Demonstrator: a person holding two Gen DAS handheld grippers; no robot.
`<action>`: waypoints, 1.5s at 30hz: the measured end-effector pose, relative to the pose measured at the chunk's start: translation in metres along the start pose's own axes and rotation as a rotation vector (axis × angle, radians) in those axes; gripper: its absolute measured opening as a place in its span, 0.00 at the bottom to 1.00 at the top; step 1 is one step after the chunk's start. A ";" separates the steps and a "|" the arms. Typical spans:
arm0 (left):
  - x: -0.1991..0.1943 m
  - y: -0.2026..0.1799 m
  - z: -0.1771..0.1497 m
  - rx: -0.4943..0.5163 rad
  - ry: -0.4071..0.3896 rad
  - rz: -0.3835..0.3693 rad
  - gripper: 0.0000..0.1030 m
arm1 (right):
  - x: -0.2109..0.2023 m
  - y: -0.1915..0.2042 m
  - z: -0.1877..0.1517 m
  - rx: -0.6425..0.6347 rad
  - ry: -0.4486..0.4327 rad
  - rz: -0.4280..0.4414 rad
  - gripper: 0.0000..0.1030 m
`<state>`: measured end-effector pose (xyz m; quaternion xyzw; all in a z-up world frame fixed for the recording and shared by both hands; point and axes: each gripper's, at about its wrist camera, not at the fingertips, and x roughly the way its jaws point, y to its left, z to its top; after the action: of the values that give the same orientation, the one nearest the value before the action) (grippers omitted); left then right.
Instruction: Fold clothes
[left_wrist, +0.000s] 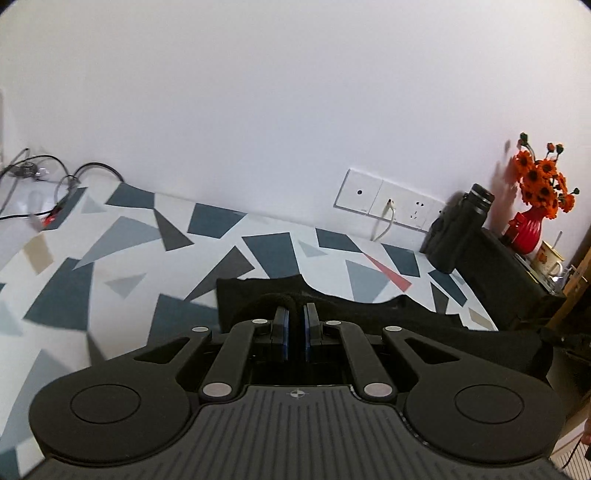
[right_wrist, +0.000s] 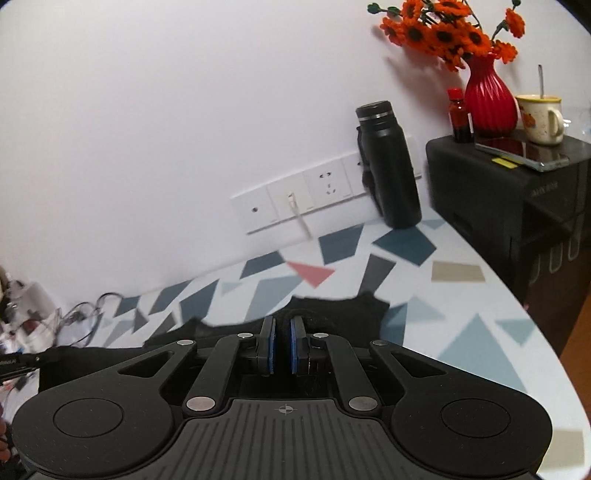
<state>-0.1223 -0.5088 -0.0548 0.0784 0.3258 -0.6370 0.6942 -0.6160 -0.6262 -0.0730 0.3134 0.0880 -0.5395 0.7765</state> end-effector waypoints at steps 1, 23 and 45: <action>0.009 0.003 0.002 0.001 0.010 -0.001 0.08 | 0.011 0.000 0.004 0.001 0.005 -0.012 0.07; 0.167 0.045 -0.005 0.062 0.284 0.014 0.42 | 0.195 -0.018 -0.019 -0.030 0.181 -0.222 0.25; 0.134 -0.029 -0.055 0.317 0.344 -0.068 0.62 | 0.155 0.060 -0.078 -0.290 0.345 -0.155 0.48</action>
<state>-0.1723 -0.5967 -0.1628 0.2826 0.3376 -0.6806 0.5856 -0.4837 -0.6891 -0.1846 0.2785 0.3195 -0.5176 0.7433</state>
